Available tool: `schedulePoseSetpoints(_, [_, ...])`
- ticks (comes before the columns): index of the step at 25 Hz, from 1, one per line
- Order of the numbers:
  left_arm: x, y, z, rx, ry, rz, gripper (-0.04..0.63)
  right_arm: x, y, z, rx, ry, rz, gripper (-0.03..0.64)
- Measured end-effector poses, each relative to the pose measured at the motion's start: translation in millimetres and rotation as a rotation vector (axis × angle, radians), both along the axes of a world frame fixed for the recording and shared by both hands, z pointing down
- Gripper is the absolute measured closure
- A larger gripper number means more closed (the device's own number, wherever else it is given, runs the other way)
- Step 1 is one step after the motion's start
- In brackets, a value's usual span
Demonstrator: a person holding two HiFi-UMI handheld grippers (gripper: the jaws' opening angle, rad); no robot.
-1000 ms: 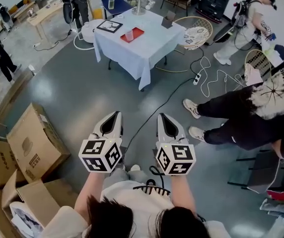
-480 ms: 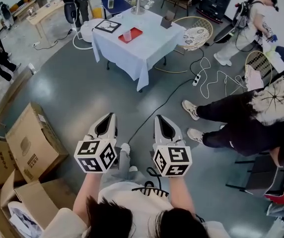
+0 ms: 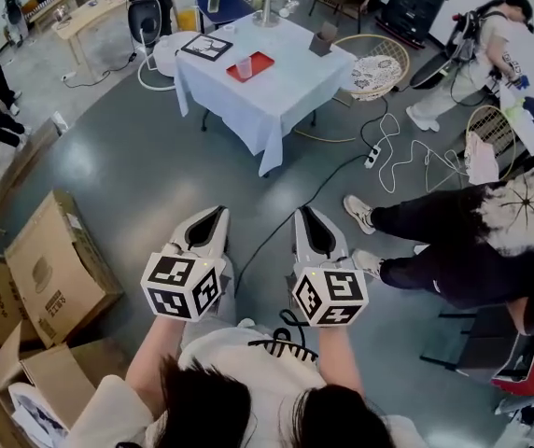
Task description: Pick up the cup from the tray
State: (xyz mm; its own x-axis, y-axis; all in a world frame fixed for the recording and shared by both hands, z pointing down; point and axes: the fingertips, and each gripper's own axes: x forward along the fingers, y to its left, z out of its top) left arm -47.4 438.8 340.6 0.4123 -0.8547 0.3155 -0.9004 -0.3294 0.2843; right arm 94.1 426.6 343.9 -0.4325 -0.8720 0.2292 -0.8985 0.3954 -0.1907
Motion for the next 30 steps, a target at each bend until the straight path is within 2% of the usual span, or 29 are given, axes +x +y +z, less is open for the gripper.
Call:
schedulePoseSetpoints(3, [-13, -29, 6, -0.005, -0.009, 0.000, 0.595, -3, -28, 1, 0.017, 0.062, 0.022, 0.545])
schedulePoseSetpoints(10, [-35, -111, 1, 0.002, 0.004, 0.016, 0.595, -29, -105, -4, 0.040, 0.109, 0.061, 0.521])
schedulePoseSetpoints(17, [-72, -199, 11, -0.049, 0.001, 0.026, 0.595, -80, -193, 1, 0.002, 0.086, 0.024, 0.477])
schedulePoseSetpoints(22, [-95, -262, 11, -0.040, 0.014, 0.032, 0.595, -103, -249, -2, 0.058, 0.137, 0.059, 0.413])
schedulePoseSetpoints(27, [-108, -312, 7, -0.036, 0.000, 0.073, 0.595, -121, -293, 4, 0.019, 0.107, 0.054, 0.359])
schedulePoseSetpoints(30, [-119, -336, 11, -0.050, 0.006, 0.061, 0.595, -130, -313, 5, 0.015, 0.112, 0.050, 0.347])
